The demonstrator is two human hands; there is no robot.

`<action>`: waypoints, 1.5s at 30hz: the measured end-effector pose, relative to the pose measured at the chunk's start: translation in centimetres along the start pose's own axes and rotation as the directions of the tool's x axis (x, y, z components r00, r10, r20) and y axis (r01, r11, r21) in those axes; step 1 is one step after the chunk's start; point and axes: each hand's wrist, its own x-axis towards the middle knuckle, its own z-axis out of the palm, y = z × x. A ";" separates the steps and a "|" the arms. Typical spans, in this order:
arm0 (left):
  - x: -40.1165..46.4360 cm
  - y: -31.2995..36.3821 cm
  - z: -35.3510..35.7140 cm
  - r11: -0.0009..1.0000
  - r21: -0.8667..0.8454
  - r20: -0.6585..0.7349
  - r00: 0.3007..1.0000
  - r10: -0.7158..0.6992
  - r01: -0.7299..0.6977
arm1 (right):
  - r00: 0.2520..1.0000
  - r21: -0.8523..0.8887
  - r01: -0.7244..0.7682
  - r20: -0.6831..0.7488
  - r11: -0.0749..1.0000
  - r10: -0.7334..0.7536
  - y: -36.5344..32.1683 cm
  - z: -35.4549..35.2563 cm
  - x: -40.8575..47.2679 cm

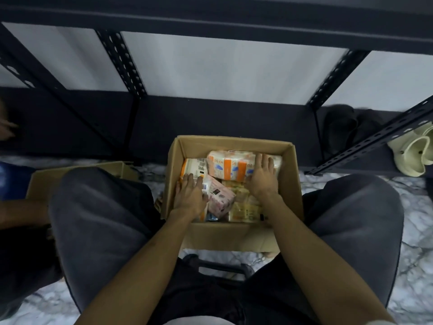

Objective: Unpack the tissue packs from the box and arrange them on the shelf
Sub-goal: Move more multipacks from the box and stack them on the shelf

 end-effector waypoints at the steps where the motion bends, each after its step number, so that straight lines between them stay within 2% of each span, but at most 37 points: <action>1: -0.1 0.0 0.1 1.000 -0.004 -0.001 1.000 0.002 -0.002 | 1.000 -0.049 -0.014 0.024 0.999 0.015 0.3 0.2 0.3; 4: -0.2 -0.2 0.4 1.000 -0.015 0.002 1.000 0.004 -0.004 | 0.999 -0.214 -0.017 -0.049 0.977 0.006 0.4 0.6 0.5; 7: -0.4 -0.3 0.4 1.000 -0.016 0.003 1.000 0.004 -0.004 | 0.989 -0.367 0.057 -0.104 0.929 -0.102 -0.2 0.4 0.2; 9: -0.5 -0.1 0.2 0.999 -0.044 0.014 1.000 0.000 0.001 | 0.983 -0.383 0.099 -0.104 0.918 -0.149 -0.2 0.2 -0.3; 13: -0.7 0.5 -0.5 0.992 -0.115 0.058 0.998 -0.036 0.042 | 0.987 -0.349 0.120 -0.063 0.929 -0.151 -0.2 0.2 -1.3; 17: -0.9 1.2 -0.9 0.986 -0.151 0.088 0.994 -0.057 0.070 | 0.992 -0.174 0.125 0.017 0.977 -0.124 -0.5 0.2 -2.4; 20: -1.2 1.7 -1.3 0.979 -0.186 0.058 0.995 -0.078 0.087 | 0.997 -0.076 0.075 0.002 0.994 -0.075 -0.4 -0.6 -3.6; 22: -1.4 2.1 -1.8 0.969 -0.230 0.039 0.996 -0.081 0.087 | 1.000 0.096 0.000 -0.021 0.995 0.002 -0.3 -1.5 -4.4; 24: -1.5 2.4 -2.3 0.954 -0.290 0.030 0.997 -0.077 0.082 | 0.998 0.344 -0.055 0.000 0.938 0.059 0.2 -1.9 -5.0; 26: -1.2 2.8 -3.0 0.936 -0.349 -0.003 0.998 -0.061 0.056 | 0.997 0.572 -0.076 0.055 0.817 0.054 0.4 -2.4 -5.7; 28: -1.0 3.1 -4.5 0.874 -0.486 -0.113 0.993 -0.040 -0.020 | 0.997 0.719 -0.065 0.074 0.692 0.016 0.4 -3.2 -6.5; 30: -1.3 3.3 -6.6 0.656 -0.749 -0.169 0.984 -0.059 -0.090 | 0.998 0.812 -0.031 0.054 0.582 -0.022 0.2 -4.7 -7.5; 32: -1.9 3.7 -9.0 0.417 -0.905 -0.125 0.990 -0.068 -0.086 | 0.998 0.881 -0.024 0.048 0.473 -0.039 -0.3 -6.5 -8.7; 33: -2.2 3.9 -10.1 0.332 -0.941 -0.085 0.994 -0.062 -0.060 | 0.998 0.903 -0.026 0.051 0.429 -0.047 -0.5 -7.3 -9.2; 36: -3.4 4.8 -12.4 0.185 -0.982 -0.045 0.997 -0.069 -0.032 | 0.997 0.924 -0.001 0.030 0.382 -0.069 -1.3 -9.2 -10.2; 39: -4.2 5.5 -13.8 0.207 -0.971 -0.145 0.985 -0.098 -0.122 | 0.998 0.911 0.052 -0.031 0.409 -0.057 -2.0 -10.9 -10.9; 45: -6.7 5.9 -18.6 0.257 -0.932 -0.282 0.957 -0.065 -0.257 | 0.976 0.888 0.216 -0.201 0.406 -0.081 -3.0 -15.4 -12.8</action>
